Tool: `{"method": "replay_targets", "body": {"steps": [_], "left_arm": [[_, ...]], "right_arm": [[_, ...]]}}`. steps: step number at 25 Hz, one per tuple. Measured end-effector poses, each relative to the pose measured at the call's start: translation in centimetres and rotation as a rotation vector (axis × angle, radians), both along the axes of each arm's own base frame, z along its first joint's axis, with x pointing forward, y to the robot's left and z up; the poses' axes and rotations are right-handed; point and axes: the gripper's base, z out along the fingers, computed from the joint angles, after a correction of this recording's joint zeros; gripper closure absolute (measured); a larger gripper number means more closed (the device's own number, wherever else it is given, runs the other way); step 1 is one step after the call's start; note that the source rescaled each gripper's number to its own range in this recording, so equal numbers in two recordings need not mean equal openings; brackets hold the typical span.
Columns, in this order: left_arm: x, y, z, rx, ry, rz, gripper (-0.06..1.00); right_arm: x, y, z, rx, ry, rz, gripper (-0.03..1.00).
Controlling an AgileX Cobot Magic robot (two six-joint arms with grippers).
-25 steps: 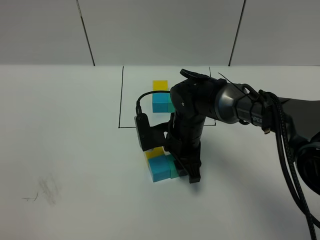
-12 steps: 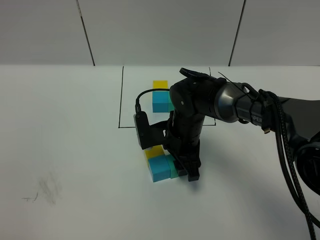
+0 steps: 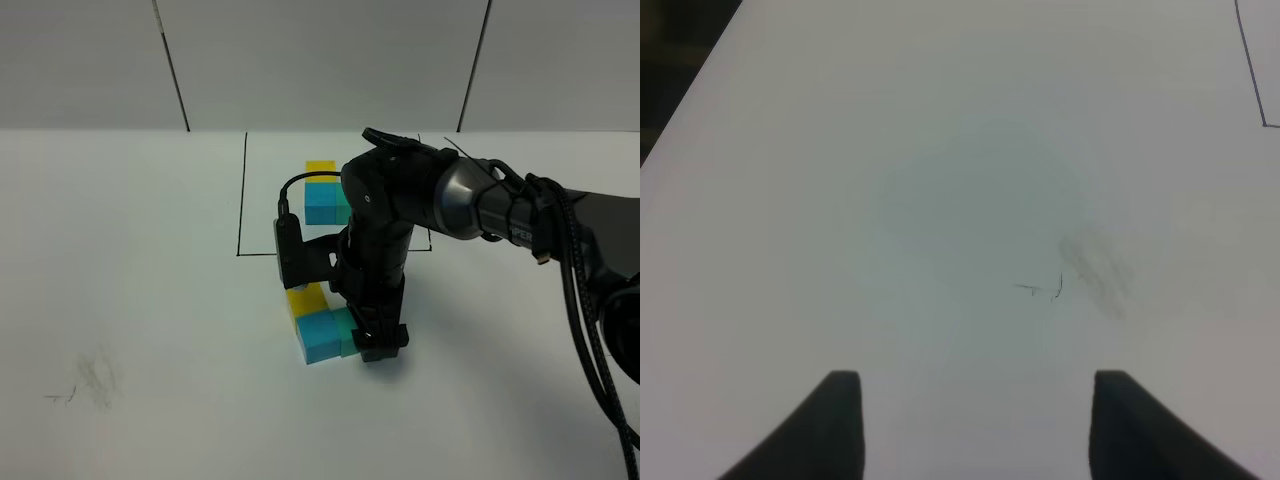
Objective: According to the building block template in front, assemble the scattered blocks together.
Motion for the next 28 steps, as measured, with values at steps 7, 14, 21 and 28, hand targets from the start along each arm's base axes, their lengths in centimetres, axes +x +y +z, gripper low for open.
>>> {"method": "replay_targets", "body": {"steps": [7, 14, 21, 28], "left_arm": [[0.0, 0.0, 0.0, 0.0, 0.0, 0.0, 0.82], [0.0, 0.0, 0.0, 0.0, 0.0, 0.0, 0.82], [0.0, 0.0, 0.0, 0.0, 0.0, 0.0, 0.82], [0.0, 0.0, 0.0, 0.0, 0.0, 0.0, 0.82]], "right_arm": [[1.2, -3.4, 5.2, 0.017, -0.081, -0.262, 0.02], [3.0, -11.5, 11.2, 0.058, -0.202, -0.687, 0.02], [-0.3, -21.7, 14.7, 0.079, -0.256, -1.102, 0.02], [-8.0, -28.1, 16.7, 0.137, -0.366, -1.345, 0.02]]}}
